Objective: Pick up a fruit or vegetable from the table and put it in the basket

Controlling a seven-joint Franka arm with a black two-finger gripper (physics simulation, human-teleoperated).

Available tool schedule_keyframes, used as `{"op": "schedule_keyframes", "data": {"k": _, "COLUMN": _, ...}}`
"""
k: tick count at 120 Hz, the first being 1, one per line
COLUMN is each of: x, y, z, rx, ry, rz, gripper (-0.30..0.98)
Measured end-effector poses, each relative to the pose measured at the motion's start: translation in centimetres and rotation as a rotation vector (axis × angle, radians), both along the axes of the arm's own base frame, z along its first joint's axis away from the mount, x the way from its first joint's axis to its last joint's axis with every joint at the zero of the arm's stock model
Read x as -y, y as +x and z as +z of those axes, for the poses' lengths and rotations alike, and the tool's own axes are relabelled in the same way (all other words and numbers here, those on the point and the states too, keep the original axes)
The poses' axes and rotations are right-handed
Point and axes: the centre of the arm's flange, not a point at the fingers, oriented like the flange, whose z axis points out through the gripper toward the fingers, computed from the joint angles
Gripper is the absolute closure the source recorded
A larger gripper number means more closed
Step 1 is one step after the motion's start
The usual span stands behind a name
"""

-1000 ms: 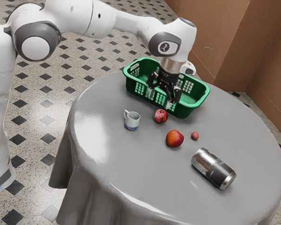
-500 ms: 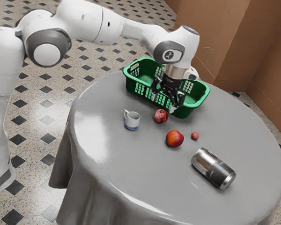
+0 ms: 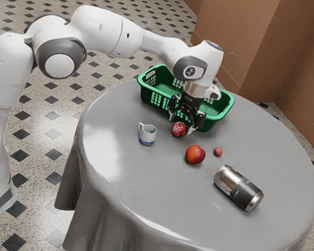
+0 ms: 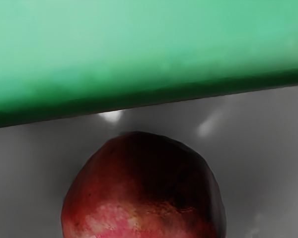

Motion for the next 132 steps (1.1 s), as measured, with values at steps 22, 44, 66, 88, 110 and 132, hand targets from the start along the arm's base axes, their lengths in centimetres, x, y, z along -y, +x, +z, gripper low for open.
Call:
{"op": "schedule_keyframes", "data": {"k": 22, "x": -0.3, "y": 0.1, "z": -0.8, "rx": -0.010, "ry": -0.003, "rz": 0.007, "gripper": 0.00}}
{"op": "schedule_keyframes", "data": {"k": 44, "x": -0.6, "y": 0.2, "z": -1.9, "rx": -0.026, "ry": -0.003, "rz": 0.012, "gripper": 0.00}}
{"op": "schedule_keyframes", "data": {"k": 66, "x": -0.8, "y": 0.3, "z": -2.4, "rx": -0.031, "ry": -0.012, "rz": 0.021, "gripper": 0.10}}
{"op": "schedule_keyframes", "data": {"k": 88, "x": -0.6, "y": 0.3, "z": -2.4, "rx": -0.031, "ry": -0.013, "rz": 0.021, "gripper": 0.30}}
{"op": "schedule_keyframes", "data": {"k": 110, "x": 0.1, "y": -0.3, "z": -1.0, "rx": -0.018, "ry": -0.014, "rz": 0.010, "gripper": 0.31}}
{"op": "schedule_keyframes", "data": {"k": 132, "x": 1.5, "y": -2.4, "z": 4.3, "rx": 0.044, "ry": -0.022, "rz": -0.014, "gripper": 0.38}}
